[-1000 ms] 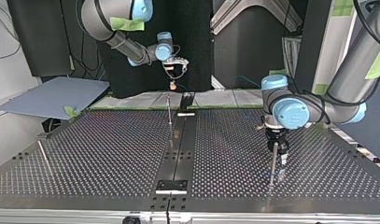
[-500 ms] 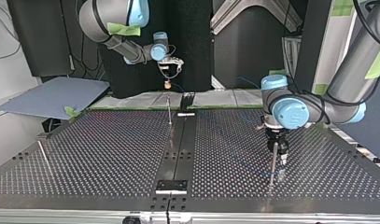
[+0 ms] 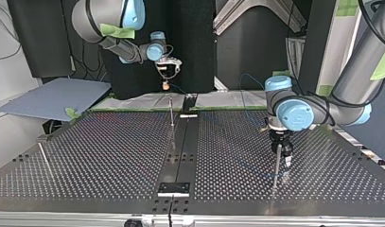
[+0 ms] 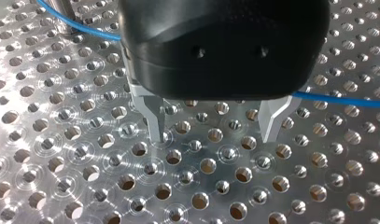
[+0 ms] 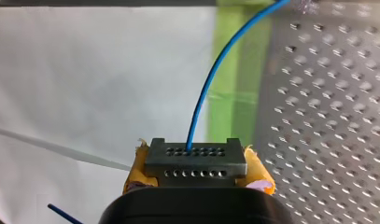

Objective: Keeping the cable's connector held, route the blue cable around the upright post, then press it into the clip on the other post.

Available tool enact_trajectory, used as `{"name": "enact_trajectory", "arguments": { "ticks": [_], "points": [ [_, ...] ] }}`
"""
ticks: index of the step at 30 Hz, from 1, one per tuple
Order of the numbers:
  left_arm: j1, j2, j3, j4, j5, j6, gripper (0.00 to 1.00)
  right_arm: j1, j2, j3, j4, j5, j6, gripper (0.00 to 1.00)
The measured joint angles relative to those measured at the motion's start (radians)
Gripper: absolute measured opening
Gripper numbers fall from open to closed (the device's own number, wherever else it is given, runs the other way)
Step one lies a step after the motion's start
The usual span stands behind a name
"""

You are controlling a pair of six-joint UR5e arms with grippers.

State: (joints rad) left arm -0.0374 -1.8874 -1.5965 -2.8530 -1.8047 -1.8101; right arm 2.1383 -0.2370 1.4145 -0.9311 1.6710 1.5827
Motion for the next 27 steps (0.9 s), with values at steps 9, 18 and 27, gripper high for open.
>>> {"name": "enact_trajectory", "arguments": {
  "ticks": [9,18,27],
  "points": [
    [0.001,0.0,0.0,0.001,0.0,0.0,1.0,-0.012,-0.087,0.088,-0.087,-0.001,-0.006,0.0],
    [0.003,0.0,0.0,0.0,-0.001,0.0,1.0,-0.005,-0.158,0.184,-0.183,0.002,-0.02,0.0],
    [0.005,0.0,0.0,0.002,-0.016,0.0,1.0,-0.014,-0.164,0.277,-0.276,0.005,-0.021,0.0]
  ]
}}
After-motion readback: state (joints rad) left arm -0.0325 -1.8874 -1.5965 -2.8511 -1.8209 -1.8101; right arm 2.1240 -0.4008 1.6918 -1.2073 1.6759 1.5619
